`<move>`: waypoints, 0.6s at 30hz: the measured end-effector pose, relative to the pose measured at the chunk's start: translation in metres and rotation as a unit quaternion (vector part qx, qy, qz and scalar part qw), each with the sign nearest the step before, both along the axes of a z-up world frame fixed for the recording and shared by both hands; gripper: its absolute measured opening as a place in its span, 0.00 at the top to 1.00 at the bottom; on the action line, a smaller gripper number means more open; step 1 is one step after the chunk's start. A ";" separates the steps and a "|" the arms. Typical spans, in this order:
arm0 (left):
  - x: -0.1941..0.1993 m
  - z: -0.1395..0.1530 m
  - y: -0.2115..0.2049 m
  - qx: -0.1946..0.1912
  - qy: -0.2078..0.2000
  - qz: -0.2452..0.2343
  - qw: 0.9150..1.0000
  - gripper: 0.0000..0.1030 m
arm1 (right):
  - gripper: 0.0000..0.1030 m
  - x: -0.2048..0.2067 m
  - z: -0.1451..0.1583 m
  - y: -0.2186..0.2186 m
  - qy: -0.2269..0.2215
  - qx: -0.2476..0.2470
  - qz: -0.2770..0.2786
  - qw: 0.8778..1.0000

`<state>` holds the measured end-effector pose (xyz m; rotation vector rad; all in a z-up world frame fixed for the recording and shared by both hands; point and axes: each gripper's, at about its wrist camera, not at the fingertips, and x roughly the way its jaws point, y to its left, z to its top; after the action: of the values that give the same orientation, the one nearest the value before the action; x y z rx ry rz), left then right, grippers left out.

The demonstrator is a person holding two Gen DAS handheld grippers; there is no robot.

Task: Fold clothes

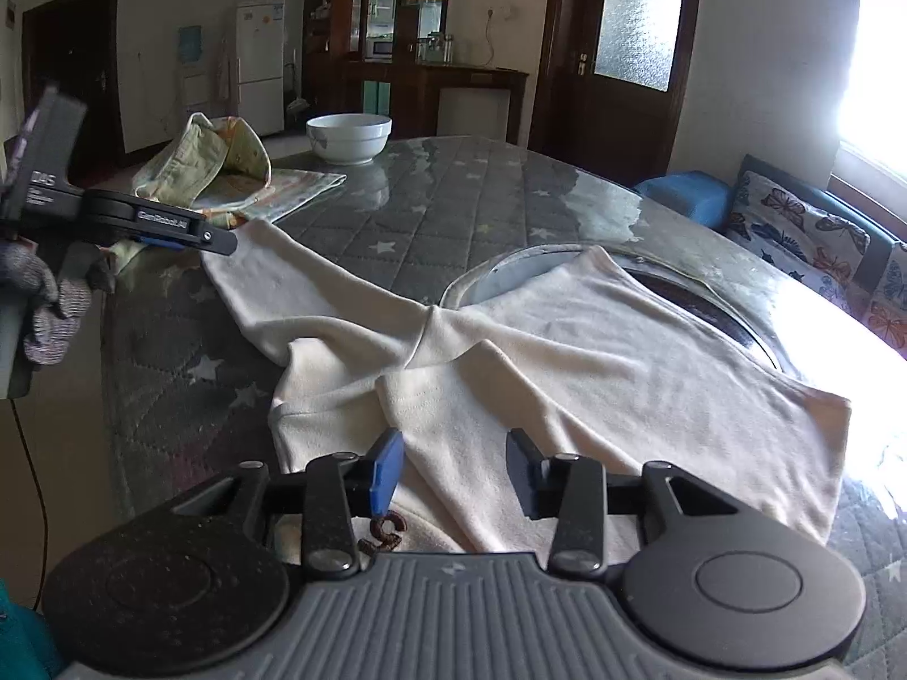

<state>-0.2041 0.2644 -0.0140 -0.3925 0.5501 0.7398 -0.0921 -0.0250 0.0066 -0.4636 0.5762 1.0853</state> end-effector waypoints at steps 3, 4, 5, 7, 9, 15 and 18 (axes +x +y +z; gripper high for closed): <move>0.002 -0.004 0.005 -0.013 0.002 0.014 1.000 0.47 | 0.61 0.000 0.002 -0.004 0.000 0.003 -0.003 1.000; 0.003 -0.004 0.006 -0.015 -0.001 0.017 1.000 0.49 | 0.60 -0.001 0.002 -0.005 0.000 0.003 -0.004 1.000; 0.003 -0.004 0.008 -0.018 -0.004 0.020 1.000 0.52 | 0.60 0.000 0.003 -0.007 0.001 0.004 -0.007 1.000; 0.003 -0.005 0.011 -0.023 -0.008 0.029 0.999 0.64 | 0.60 0.000 0.003 -0.010 0.002 0.006 -0.010 1.000; 0.004 -0.006 0.013 -0.022 -0.007 0.037 0.999 0.78 | 0.60 0.000 0.004 -0.015 0.001 0.009 -0.015 1.000; 0.004 0.000 0.018 -0.036 -0.040 0.037 0.998 0.94 | 0.60 0.005 0.008 -0.025 0.001 0.016 -0.029 0.999; 0.007 0.011 0.012 -0.035 -0.062 0.016 0.997 0.94 | 0.60 0.006 0.011 -0.030 -0.001 0.022 -0.037 0.999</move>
<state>-0.1967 0.2765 -0.0026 -0.5106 0.4550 0.7234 -0.0861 -0.0551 0.0180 -0.4022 0.5640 1.0243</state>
